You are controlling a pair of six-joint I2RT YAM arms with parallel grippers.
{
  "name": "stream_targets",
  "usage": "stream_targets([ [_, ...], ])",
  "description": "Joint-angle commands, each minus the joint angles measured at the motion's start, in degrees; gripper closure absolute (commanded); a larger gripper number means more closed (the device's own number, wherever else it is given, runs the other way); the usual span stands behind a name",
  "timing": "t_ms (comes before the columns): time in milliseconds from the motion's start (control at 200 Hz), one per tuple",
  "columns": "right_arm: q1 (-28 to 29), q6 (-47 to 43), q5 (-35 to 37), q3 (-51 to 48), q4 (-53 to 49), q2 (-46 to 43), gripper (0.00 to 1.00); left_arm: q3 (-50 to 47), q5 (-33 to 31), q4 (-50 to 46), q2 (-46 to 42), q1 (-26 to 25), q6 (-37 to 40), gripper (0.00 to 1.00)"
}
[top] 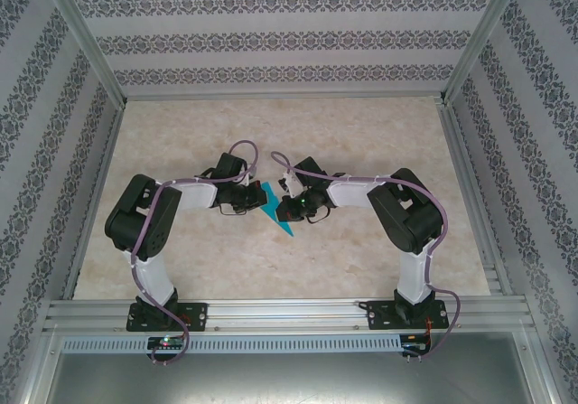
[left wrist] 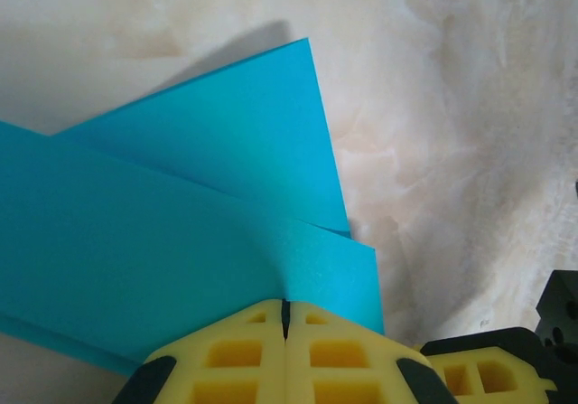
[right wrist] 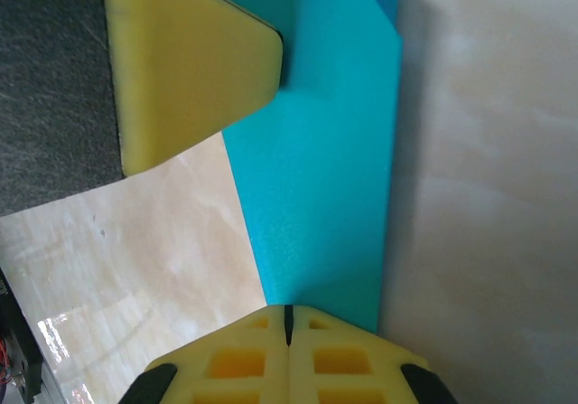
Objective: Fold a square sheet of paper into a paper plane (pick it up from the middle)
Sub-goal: Fold the wing for the fifth time at the center of the table.
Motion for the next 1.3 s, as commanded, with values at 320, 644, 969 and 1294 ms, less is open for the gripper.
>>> stream_targets([
  [320, 0.0, -0.8, 7.8, -5.8, -8.2, 3.2, 1.00, -0.3, -3.8, -1.5, 4.1, 14.6, 3.6, 0.98],
  [644, 0.7, 1.0, 6.3, -5.0, -6.5, 2.5, 1.00, 1.4, -1.7, -2.3, 3.3, 19.7, 5.0, 0.94],
  [969, 1.0, 5.7, 4.9, -0.7, -4.9, -8.7, 0.64, 3.1, -5.4, -10.7, -5.7, 16.4, 3.7, 0.62],
  [1294, -6.5, 1.2, 14.5, -4.5, -4.8, -20.4, 0.26, 2.9, -11.0, -18.6, -10.2, 9.4, -0.3, 0.16],
])
